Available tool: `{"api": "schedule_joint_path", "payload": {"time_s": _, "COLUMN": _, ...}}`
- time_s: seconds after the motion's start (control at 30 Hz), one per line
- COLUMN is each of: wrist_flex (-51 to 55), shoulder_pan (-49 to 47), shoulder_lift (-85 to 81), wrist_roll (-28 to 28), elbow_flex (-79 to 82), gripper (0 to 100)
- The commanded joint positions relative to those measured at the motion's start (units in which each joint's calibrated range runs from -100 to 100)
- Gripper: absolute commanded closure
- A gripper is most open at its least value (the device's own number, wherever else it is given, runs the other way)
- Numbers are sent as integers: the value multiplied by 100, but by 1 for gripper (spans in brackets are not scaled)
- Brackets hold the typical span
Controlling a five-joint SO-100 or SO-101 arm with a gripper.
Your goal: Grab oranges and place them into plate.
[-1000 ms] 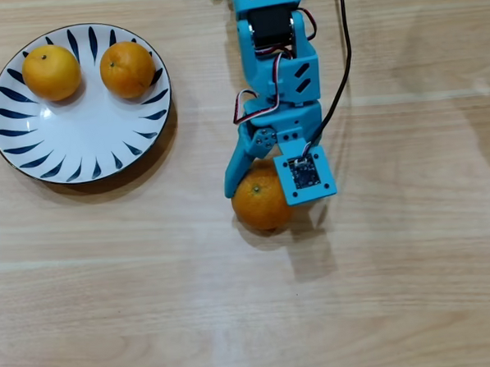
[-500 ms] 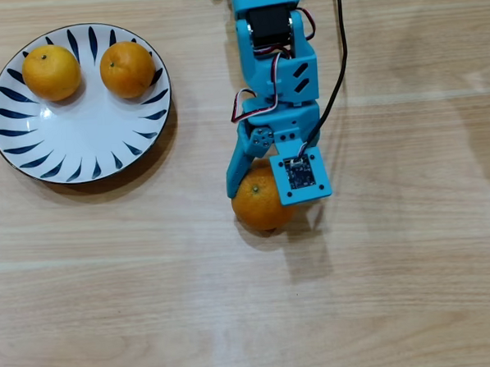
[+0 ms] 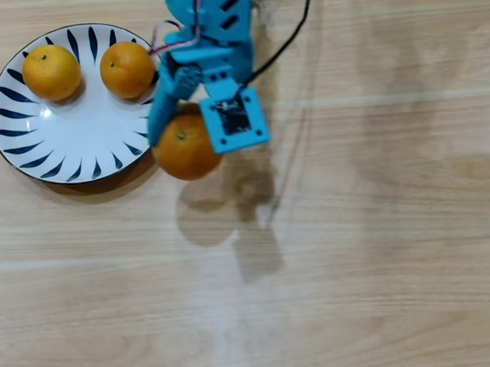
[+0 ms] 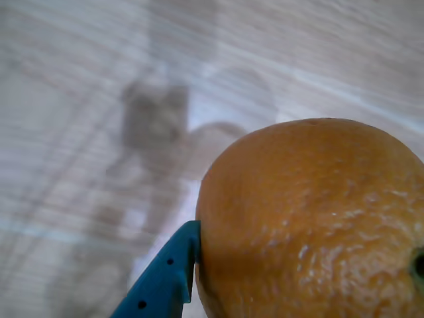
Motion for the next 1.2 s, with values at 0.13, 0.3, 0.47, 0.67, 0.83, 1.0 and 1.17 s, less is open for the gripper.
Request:
{"api": "schedule_joint_path", "payload": {"time_s": 0.13, "wrist_flex": 781, "shoulder_pan": 1681, "shoulder_lift": -629, "wrist_roll": 1325, "elbow_flex": -725, "gripper": 77}}
{"api": "schedule_joint_path", "payload": {"time_s": 0.3, "wrist_flex": 678, "shoulder_pan": 2165, "shoulder_lift": -71, "wrist_roll": 1701, "elbow_flex": -100, "gripper": 77}}
{"api": "schedule_joint_path", "payload": {"time_s": 0.47, "wrist_flex": 256, "shoulder_pan": 2350, "shoulder_lift": 486, "wrist_roll": 1843, "elbow_flex": 199, "gripper": 77}}
{"api": "schedule_joint_path", "payload": {"time_s": 0.67, "wrist_flex": 213, "shoulder_pan": 2334, "shoulder_lift": 723, "wrist_roll": 1827, "elbow_flex": 217, "gripper": 73}}
{"api": "schedule_joint_path", "payload": {"time_s": 0.83, "wrist_flex": 265, "shoulder_pan": 2262, "shoulder_lift": 723, "wrist_roll": 1816, "elbow_flex": 153, "gripper": 57}}
{"api": "schedule_joint_path", "payload": {"time_s": 1.0, "wrist_flex": 325, "shoulder_pan": 2165, "shoulder_lift": 427, "wrist_roll": 1691, "elbow_flex": 126, "gripper": 52}}
{"api": "schedule_joint_path", "payload": {"time_s": 1.17, "wrist_flex": 953, "shoulder_pan": 2068, "shoulder_lift": -274, "wrist_roll": 1571, "elbow_flex": 135, "gripper": 52}}
